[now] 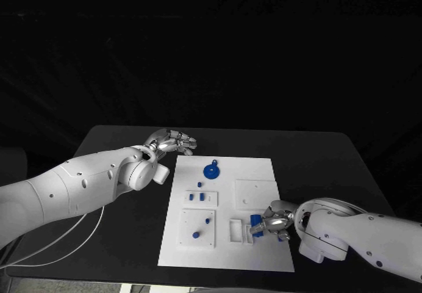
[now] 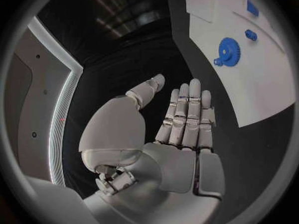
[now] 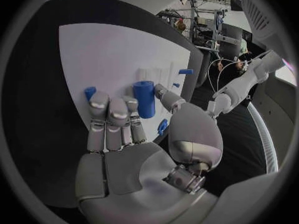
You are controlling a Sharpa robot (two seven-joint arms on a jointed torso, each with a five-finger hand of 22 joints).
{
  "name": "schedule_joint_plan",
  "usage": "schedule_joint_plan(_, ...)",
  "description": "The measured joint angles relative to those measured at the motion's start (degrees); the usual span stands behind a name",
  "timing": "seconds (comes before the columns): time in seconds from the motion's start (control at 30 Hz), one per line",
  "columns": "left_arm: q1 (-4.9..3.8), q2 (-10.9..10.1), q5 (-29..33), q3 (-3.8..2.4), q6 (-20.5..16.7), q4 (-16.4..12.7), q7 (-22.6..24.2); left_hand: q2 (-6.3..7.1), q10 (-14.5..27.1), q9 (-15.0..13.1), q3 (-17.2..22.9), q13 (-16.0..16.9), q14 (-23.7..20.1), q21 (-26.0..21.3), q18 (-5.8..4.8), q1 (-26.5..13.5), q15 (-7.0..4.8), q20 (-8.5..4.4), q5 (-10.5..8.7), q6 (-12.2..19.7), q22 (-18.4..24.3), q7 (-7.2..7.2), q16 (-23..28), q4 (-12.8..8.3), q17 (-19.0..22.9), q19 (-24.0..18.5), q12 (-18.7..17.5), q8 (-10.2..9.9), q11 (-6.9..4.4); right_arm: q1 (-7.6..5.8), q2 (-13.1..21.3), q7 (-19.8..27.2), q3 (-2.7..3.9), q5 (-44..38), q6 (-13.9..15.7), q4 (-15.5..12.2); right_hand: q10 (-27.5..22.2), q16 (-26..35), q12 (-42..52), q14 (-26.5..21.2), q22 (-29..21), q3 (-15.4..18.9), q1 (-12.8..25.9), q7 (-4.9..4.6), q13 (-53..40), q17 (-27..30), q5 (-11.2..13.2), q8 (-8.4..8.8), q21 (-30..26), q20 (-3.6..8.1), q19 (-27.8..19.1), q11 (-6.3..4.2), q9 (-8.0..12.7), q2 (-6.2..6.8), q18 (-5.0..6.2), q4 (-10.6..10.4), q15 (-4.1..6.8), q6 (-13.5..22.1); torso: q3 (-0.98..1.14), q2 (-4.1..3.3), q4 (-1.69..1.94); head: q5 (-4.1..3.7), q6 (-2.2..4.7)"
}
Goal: Assemble the parts on the task board
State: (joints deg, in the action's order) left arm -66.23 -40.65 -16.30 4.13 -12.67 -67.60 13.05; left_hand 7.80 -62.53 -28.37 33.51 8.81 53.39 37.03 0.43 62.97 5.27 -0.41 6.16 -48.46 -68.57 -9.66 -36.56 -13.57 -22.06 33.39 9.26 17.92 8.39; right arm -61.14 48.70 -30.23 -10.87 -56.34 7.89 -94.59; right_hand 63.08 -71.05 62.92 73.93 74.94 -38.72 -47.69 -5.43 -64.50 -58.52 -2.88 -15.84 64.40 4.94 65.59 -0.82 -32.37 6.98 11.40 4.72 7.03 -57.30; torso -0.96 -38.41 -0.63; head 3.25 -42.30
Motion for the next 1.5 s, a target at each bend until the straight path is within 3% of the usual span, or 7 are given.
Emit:
schedule_joint_plan(0.37,0.0,0.0,0.0,0.0,0.1,0.0,0.0,0.0,0.0,0.0,-0.1,0.0,0.0,0.0,0.0,0.0,0.0,0.0,0.0,0.1,0.0,0.05,0.0,0.1,-0.1,0.0,0.0,0.0,0.0,-0.01,1.0,0.0,-0.01,2.4,2.3,-3.7,0.1,0.0,0.0,0.0,0.0,-0.3,0.3,0.19,-0.1,0.0,0.0,-0.41,0.3,-0.03,0.0,-0.12,-0.5,0.3,-0.01,0.2,-0.01,-0.2,0.0,-0.01,-0.02,0.19,0.0)
schedule_joint_plan(0.6,0.0,0.0,0.0,0.01,0.2,0.0,0.0,0.0,0.0,0.0,-0.1,0.0,0.0,0.0,0.0,0.0,0.0,0.0,0.0,0.2,0.0,-0.11,0.2,0.1,0.0,0.0,0.0,0.0,0.0,-0.08,-0.1,0.0,0.02,3.5,2.9,-4.5,0.2,0.0,-0.1,0.3,0.0,-0.3,0.6,0.38,-0.2,-0.1,0.0,-0.42,0.3,-0.04,0.0,-0.21,-0.5,0.6,0.0,0.2,0.09,-0.4,0.01,-0.03,-0.04,0.21,-0.04)
schedule_joint_plan(0.9,0.0,0.0,0.0,0.01,0.2,0.0,0.0,0.0,0.0,0.0,-0.1,0.0,0.0,0.0,0.0,0.0,0.0,0.0,0.0,0.3,0.0,-0.15,0.2,0.1,-0.1,0.0,0.0,0.0,0.0,-0.07,-1.9,-0.1,0.01,4.4,2.7,-3.0,0.2,0.0,-0.2,0.3,0.0,-0.4,1.5,0.37,-0.3,-0.1,0.0,-0.47,0.3,-0.05,0.0,-0.21,-0.8,1.39,0.0,0.3,0.07,-0.4,0.0,-0.04,-0.04,0.21,-0.12)
schedule_joint_plan(1.5,0.0,-0.1,0.0,0.01,0.4,-0.2,-0.1,0.0,0.0,0.0,-0.1,-0.1,0.0,0.0,0.0,0.0,0.0,0.0,0.0,0.3,0.0,-0.15,0.2,0.1,-0.2,0.0,0.0,0.0,0.0,-0.15,-4.3,-0.7,0.01,3.9,1.5,-1.2,0.2,0.2,-0.4,0.5,0.0,-0.4,2.1,0.28,-0.4,-0.2,0.0,-0.81,0.5,-0.16,0.1,-0.2,-0.8,1.33,-0.01,0.3,-0.1,-0.5,-0.03,-0.06,-0.01,0.73,-0.42)
